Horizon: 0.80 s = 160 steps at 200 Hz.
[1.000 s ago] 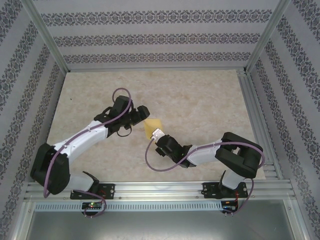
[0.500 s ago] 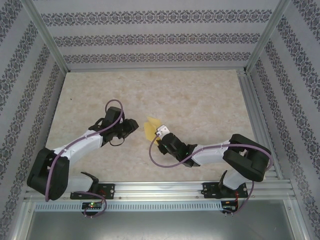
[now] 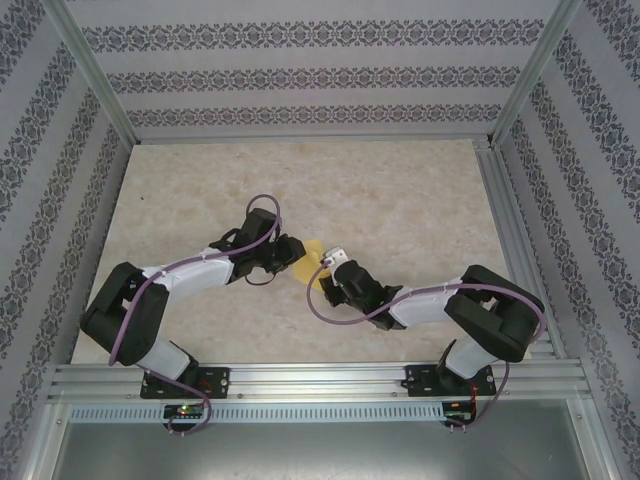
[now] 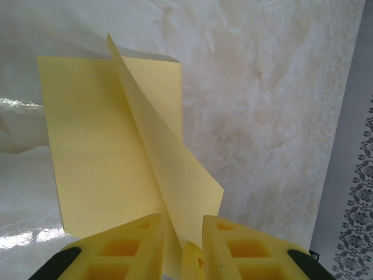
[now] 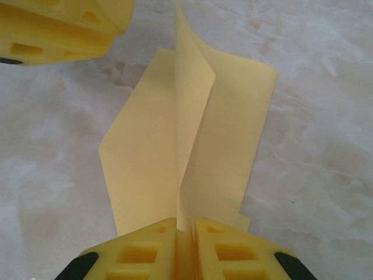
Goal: Fold a paper plane with a square sheet of paper (fold left side to right side)
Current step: Fourth fold the wing at the center of the table.
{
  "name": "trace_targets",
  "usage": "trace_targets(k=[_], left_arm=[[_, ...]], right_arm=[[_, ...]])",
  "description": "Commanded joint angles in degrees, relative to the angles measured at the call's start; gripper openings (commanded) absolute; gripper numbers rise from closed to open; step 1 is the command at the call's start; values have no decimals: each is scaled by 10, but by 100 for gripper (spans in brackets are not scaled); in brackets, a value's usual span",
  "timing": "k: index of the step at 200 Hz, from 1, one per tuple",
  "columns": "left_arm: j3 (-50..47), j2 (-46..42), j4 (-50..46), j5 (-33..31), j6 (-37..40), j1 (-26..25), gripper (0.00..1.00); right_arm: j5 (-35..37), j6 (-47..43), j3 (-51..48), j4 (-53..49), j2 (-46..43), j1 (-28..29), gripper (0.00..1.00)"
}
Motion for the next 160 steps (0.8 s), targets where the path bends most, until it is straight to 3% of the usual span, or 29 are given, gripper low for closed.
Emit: trace_targets(k=[1, 74, 108, 160], left_arm=[[13, -5, -7, -23, -2, -5, 25], [-28, -28, -19, -26, -5, -5, 19], [-25, 15, 25, 7, -14, -11, 17], [5, 54, 34, 6, -16, -30, 20]], right_arm=[[-63, 25, -15, 41, 1, -20, 15], [-85, 30, -3, 31, 13, -24, 17], [-86, 30, 1, 27, 14, -24, 18], [-100, 25, 19, 18, 32, -24, 19]])
